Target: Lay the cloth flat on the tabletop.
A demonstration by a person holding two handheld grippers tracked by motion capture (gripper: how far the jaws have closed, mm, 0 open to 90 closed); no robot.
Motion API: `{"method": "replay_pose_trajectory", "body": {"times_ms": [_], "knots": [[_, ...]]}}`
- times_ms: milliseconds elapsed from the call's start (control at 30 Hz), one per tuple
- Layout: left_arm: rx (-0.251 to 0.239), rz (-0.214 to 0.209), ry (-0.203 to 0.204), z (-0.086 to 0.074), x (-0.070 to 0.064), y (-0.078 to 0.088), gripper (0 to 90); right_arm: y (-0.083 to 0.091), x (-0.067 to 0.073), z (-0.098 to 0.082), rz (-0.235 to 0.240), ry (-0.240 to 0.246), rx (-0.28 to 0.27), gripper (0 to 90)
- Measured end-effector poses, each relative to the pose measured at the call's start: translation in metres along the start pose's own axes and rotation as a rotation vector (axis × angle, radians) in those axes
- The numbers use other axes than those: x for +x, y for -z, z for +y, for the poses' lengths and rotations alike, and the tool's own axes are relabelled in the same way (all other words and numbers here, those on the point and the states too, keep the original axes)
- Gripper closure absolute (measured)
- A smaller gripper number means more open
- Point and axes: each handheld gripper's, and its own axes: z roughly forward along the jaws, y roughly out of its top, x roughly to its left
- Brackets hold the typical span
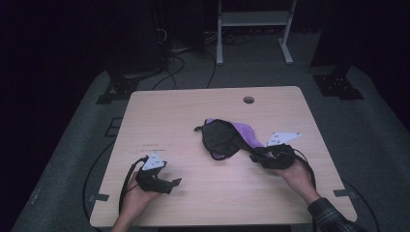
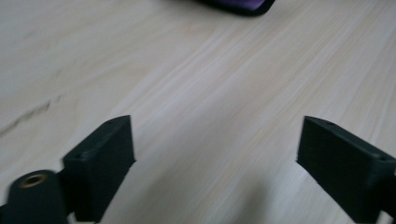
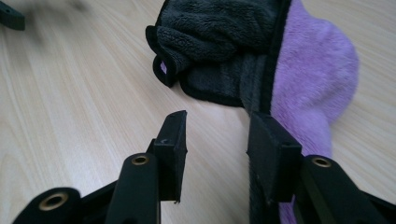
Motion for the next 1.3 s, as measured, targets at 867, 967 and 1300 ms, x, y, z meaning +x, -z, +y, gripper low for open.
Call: {"method": "replay_pose_trajectory", "body": {"times_ms": [867, 967, 1300], "knots": [[-0.018, -0.047, -0.184, 0.091, -0.027, -0.096, 39.7, -0.020, 0.002, 0.008, 0.056, -0.006, 0.026, 54.0], [-0.001, -0.033, -0.207, 0.093, -0.027, -0.103, 43.9, -0.019, 0.001, 0.008, 0.055, -0.006, 0.021, 54.0], [0.038, -0.048, -0.217, 0.100, -0.026, -0.117, 77.9, -0.020, 0.002, 0.008, 0.060, -0.014, 0.022, 54.0]]}}
